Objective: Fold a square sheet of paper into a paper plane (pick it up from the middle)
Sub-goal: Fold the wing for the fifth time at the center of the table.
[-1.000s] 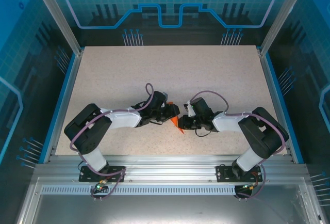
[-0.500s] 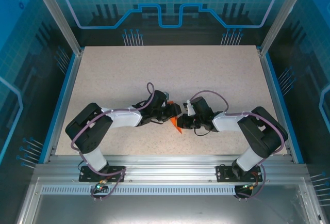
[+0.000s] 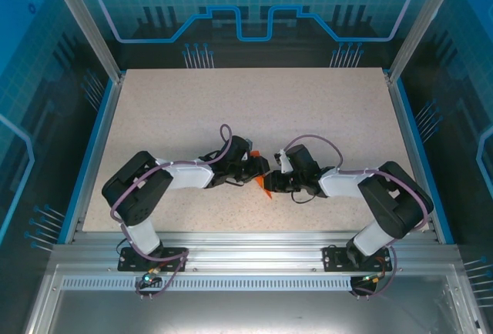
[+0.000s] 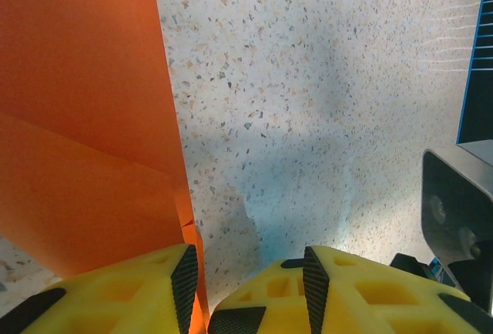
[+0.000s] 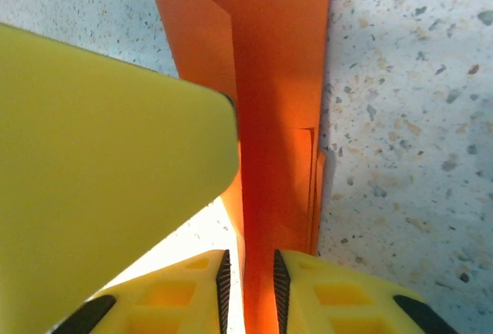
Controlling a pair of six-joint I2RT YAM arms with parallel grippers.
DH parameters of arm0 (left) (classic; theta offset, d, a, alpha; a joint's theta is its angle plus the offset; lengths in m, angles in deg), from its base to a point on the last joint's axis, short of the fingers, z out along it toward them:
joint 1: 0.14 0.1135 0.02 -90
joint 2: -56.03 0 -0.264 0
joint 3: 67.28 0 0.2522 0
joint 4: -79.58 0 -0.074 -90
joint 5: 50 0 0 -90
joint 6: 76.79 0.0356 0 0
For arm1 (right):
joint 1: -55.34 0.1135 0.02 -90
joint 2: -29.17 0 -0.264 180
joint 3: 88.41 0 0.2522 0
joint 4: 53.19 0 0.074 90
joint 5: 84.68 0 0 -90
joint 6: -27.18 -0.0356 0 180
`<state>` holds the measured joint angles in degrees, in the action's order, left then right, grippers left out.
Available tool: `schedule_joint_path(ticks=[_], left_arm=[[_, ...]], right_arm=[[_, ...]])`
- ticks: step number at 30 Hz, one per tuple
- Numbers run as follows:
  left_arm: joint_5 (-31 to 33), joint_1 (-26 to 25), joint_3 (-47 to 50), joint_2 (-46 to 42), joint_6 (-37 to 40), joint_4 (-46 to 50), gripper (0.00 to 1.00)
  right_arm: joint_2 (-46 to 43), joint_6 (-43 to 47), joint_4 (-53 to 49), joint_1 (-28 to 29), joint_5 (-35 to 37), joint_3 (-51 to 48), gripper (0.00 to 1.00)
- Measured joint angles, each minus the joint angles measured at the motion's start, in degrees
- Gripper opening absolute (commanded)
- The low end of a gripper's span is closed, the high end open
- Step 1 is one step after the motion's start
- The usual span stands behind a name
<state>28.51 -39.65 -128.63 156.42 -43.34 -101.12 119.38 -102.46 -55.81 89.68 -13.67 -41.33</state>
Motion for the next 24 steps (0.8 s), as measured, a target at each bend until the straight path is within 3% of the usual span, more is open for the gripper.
schedule_joint_path(ticks=[6,17,24], left_arm=[[-0.02,0.0,-0.79,0.0,0.0,0.0,0.44],[-0.37,0.04,-0.92,-0.94,0.02,0.09,0.46],[-0.35,0.39,-0.68,-3.78,0.52,0.63,0.56]], right_arm=[[0.02,2.27,-2.38,1.6,1.4,1.75,0.28],[0.61,3.13,-3.63,2.8,5.07,2.78,0.03],[0.72,-0.09,2.43,1.97,2.45,0.7,0.0]])
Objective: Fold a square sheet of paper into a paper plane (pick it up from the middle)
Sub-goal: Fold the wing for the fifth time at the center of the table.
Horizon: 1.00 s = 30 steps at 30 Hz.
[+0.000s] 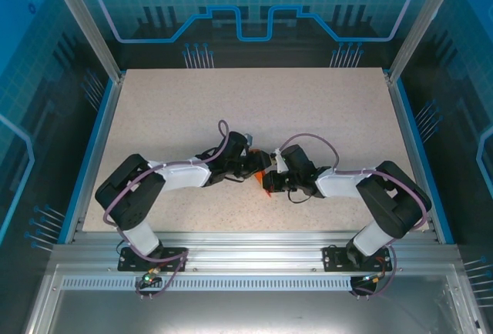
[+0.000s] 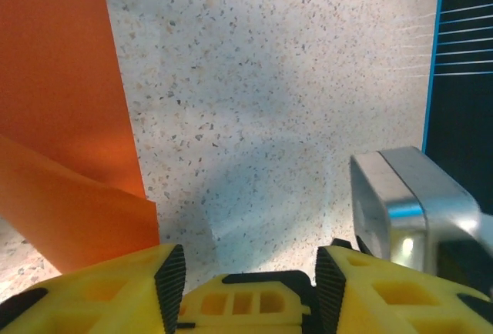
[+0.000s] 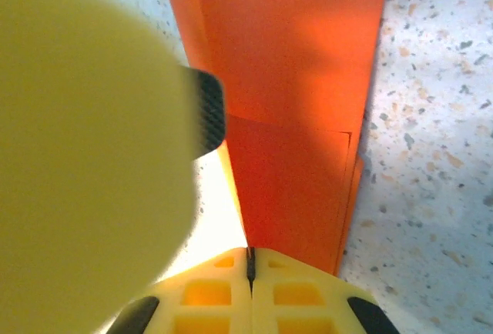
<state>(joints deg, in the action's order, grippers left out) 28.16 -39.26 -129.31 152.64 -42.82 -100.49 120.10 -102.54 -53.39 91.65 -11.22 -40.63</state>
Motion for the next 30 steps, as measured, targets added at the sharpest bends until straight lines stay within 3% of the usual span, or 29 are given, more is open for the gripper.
schedule_joint_path(ticks=[7,17,30], left_arm=[[0.02,0.02,0.92,-3.78,0.74,-0.2,0.57],[0.07,0.02,0.92,-0.55,0.94,-0.66,0.57],[0.2,0.28,0.74,1.42,3.19,-1.64,0.57]], right_arm=[[1.16,-4.85,7.8,-2.23,-5.49,-2.89,0.0],[5.95,-11.47,17.64,-4.55,-10.73,-5.05,0.0],[6.49,-14.32,20.37,-6.32,-11.85,-6.23,0.06]])
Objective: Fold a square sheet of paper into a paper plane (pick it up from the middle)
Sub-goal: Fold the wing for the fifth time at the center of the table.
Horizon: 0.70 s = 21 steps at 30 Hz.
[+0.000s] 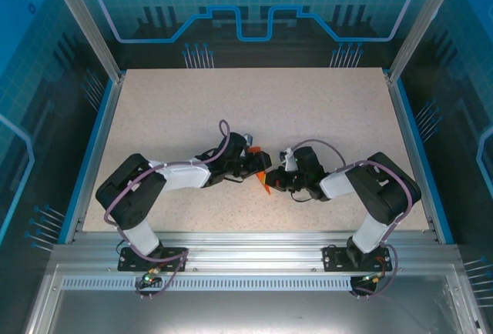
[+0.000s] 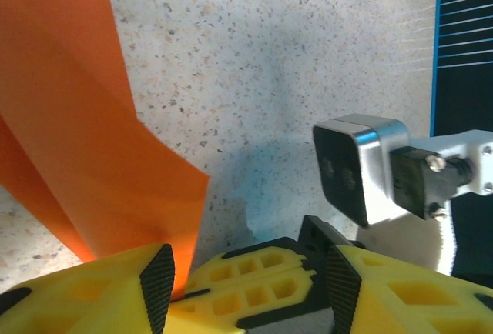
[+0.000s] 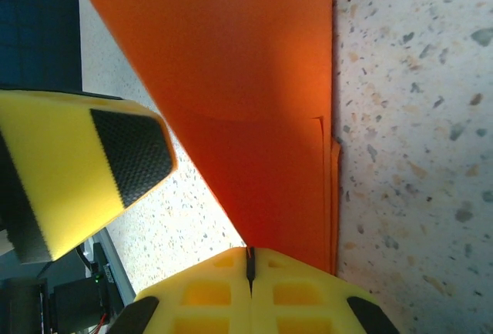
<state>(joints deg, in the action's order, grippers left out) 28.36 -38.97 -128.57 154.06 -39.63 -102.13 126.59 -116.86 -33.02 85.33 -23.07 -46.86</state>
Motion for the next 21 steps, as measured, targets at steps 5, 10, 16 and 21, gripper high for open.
schedule_joint_path(ticks=[5,10,16,21], left_arm=[[0.0,0.42,-0.37,2.45,0.57,0.11,0.56],[-0.02,0.66,-1.53,2.58,0.81,0.13,0.55],[-0.02,0.96,-2.21,2.58,0.94,0.11,0.55],[-0.04,1.14,-2.27,2.93,0.94,0.13,0.54]], right_arm=[[-0.31,1.16,-2.91,0.02,0.55,0.33,0.17],[-2.8,4.42,-9.35,1.16,2.89,2.73,0.24],[-4.5,8.31,-15.15,1.6,5.44,5.03,0.34],[-5.88,11.19,-20.55,1.62,7.8,5.86,0.39]])
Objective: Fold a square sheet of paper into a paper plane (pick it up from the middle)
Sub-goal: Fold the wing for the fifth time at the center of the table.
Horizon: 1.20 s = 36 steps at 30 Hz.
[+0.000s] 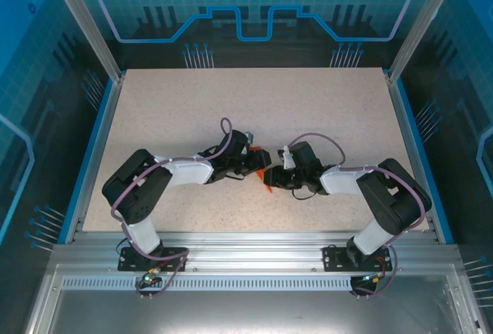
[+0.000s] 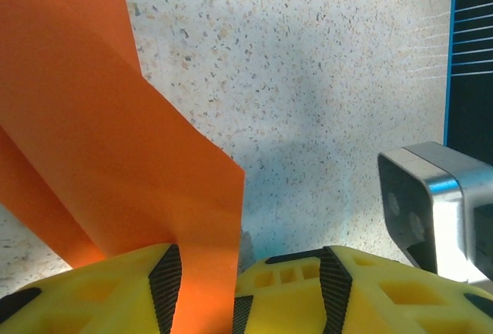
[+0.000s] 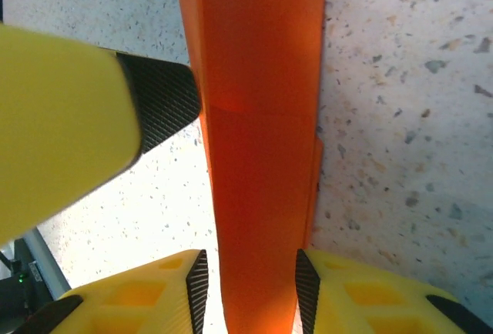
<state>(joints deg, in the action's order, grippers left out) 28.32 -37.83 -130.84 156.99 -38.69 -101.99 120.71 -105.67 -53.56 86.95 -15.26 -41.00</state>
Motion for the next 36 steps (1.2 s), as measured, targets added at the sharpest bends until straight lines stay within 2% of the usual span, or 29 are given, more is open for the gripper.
schedule_joint_path(ticks=[8,15,25,31,33,36], left_arm=[[0.0,0.11,-0.02,0.33,-0.02,0.0,0.54],[0.0,0.15,-0.02,0.35,-0.02,0.02,0.53],[0.0,0.15,-0.02,0.35,-0.02,0.04,0.53],[0.0,0.2,-0.02,0.35,-0.02,0.09,0.5],[0.02,0.26,-0.02,0.35,-0.04,0.22,0.5],[0.02,0.5,-0.02,0.35,-0.22,0.2,0.5]], right_arm=[[-0.09,2.64,-3.43,0.02,1.05,1.81,0.36],[1.2,2.73,-3.32,-0.04,0.59,2.08,0.21],[2.67,2.4,-2.43,-0.15,-0.87,2.1,0.15],[2.29,2.86,-2.51,-0.42,-1.38,2.08,0.28],[0.9,4.09,-3.82,-0.42,-0.57,2.08,0.36],[-1.38,6.43,-6.49,0.0,1.7,2.51,0.39]])
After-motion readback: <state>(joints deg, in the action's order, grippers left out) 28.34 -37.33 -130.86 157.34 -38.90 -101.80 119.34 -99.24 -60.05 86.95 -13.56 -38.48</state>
